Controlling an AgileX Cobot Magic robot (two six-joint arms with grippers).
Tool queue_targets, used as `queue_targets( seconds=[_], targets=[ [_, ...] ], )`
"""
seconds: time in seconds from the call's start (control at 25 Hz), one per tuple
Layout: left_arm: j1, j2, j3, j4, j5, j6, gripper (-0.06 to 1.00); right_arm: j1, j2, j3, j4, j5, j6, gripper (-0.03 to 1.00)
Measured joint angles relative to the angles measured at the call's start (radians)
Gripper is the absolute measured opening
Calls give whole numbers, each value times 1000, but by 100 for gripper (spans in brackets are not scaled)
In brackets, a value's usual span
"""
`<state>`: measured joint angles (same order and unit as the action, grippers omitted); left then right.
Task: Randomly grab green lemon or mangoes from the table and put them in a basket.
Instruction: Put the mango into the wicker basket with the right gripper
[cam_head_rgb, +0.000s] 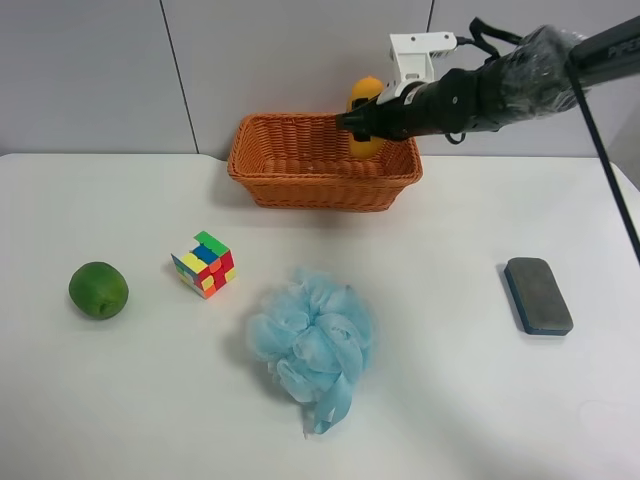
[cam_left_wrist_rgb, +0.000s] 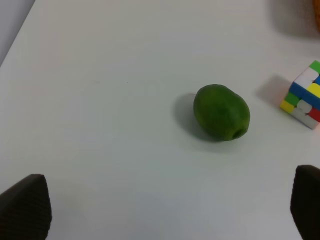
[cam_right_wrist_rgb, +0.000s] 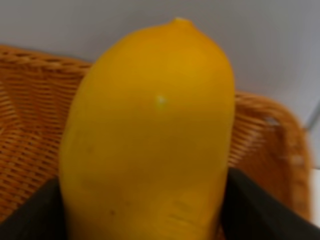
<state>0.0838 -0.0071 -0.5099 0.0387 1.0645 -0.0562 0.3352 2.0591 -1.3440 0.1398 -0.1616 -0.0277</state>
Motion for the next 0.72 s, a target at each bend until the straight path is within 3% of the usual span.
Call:
queue_targets(
  seconds=[0.56, 0.72],
  targets=[
    [0, 0, 0, 0, 0, 0, 95, 6, 37, 0, 0, -7, -19, 63],
    [0, 0, 0, 0, 0, 0, 95, 6, 37, 0, -1, 3, -19, 92]
  ],
)
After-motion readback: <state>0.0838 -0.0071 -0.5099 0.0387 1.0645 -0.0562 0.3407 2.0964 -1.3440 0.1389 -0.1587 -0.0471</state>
